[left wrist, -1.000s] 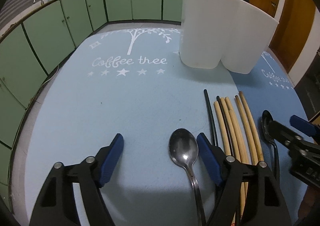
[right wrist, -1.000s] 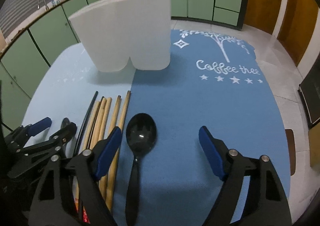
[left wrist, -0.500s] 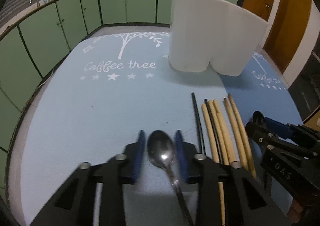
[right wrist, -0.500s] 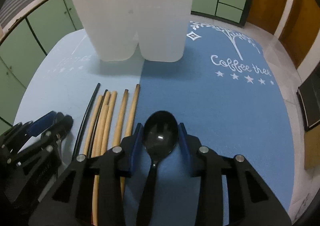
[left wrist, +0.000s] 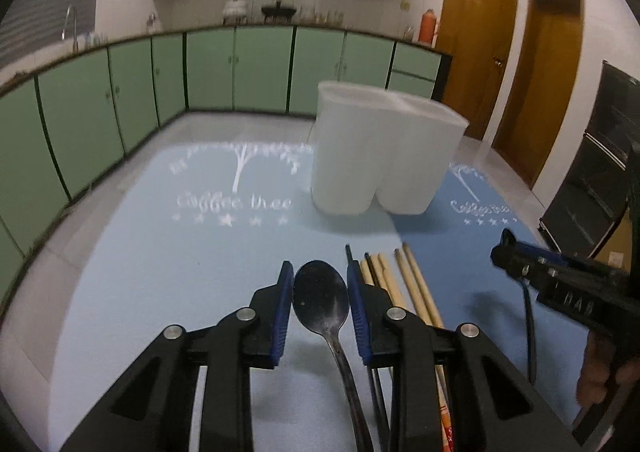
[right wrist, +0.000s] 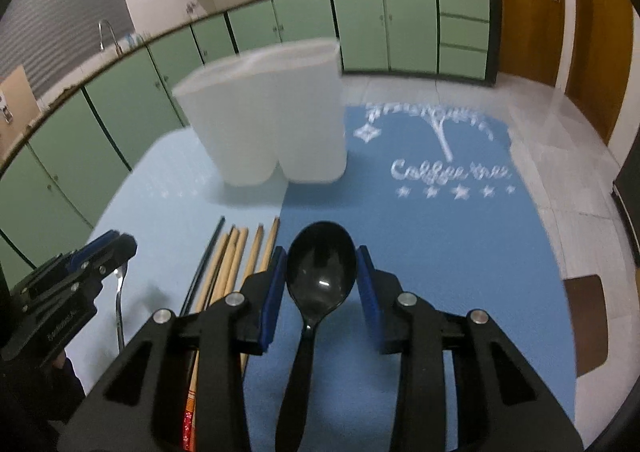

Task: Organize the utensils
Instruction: 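Carry both spoons over the white holder and open both tools to drop them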

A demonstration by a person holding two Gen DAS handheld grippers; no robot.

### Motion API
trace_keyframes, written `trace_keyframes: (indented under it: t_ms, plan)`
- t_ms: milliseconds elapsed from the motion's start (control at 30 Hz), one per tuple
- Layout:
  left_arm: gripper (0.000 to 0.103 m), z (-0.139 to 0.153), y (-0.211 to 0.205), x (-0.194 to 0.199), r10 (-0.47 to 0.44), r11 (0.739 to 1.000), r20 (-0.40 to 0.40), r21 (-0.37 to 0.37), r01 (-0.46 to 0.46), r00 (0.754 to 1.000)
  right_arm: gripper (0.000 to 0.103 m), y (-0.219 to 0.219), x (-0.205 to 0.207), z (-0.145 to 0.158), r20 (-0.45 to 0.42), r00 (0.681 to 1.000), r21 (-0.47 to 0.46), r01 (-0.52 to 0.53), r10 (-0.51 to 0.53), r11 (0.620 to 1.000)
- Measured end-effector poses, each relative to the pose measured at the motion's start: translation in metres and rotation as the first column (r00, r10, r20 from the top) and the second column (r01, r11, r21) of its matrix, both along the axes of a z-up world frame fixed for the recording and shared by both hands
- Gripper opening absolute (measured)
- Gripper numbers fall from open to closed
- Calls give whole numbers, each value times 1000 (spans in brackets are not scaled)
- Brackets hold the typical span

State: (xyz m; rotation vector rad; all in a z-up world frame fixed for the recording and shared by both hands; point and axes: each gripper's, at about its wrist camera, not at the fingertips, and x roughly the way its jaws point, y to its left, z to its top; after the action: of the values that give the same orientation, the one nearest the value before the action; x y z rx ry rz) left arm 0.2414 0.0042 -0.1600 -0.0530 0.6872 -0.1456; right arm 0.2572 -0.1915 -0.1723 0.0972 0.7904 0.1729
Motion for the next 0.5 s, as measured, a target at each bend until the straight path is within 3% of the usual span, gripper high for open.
trace_keyframes:
  t_ms: [267,500]
  plan:
    - [27,29,-6,-8,-11,1000,110,20,9,994,34,-12,1,33,123,992,49,-10,4,999]
    - [27,74,2,-3,1,1000,218,-28,5,976,34,-23,20,69,231,973,91,-14,-8,996]
